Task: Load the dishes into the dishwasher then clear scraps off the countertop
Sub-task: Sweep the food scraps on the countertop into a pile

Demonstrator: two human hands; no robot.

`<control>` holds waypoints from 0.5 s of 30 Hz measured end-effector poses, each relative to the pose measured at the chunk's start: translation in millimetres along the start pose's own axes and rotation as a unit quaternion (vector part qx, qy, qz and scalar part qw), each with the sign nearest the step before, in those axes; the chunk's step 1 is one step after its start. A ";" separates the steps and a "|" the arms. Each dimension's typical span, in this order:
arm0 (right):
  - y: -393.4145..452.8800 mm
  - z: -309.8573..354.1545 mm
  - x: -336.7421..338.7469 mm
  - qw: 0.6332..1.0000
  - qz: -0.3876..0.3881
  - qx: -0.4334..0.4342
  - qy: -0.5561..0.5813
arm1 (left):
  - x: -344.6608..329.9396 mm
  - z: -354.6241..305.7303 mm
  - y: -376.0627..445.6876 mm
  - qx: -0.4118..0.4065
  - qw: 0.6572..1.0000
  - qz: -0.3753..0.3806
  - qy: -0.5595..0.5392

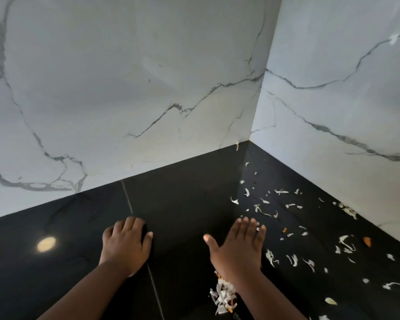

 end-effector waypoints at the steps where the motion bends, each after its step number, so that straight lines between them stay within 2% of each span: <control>1: -4.0 -9.8 -0.6 1.000 0.009 -0.001 0.004 | 4.0 -10.2 12.8 -0.010 1.000 -0.012 0.017; 3: -2.0 -27.2 4.8 0.998 -0.004 0.022 0.063 | 0.4 -31.5 39.1 -0.032 0.999 0.012 0.033; 7: 50.4 -81.9 28.0 0.966 -0.090 0.029 0.239 | -30.7 -89.3 92.9 -0.111 0.990 0.085 -0.035; 11: 128.7 -143.3 26.2 0.974 -0.134 0.029 0.182 | -59.6 -109.8 122.4 -0.134 0.984 0.113 -0.028; 15: 179.6 -188.6 10.5 0.981 -0.108 0.050 0.154 | -67.3 -104.7 127.9 -0.134 0.984 0.115 -0.024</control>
Point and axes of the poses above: each hand's wrist, its own y-axis towards the middle knuckle, its own x-axis out of the back of the hand, z = x × y, the point moved 5 cm from there along y, towards the middle knuckle, and after that the axes turned 10 degrees about -y, right-handed, at the moved point
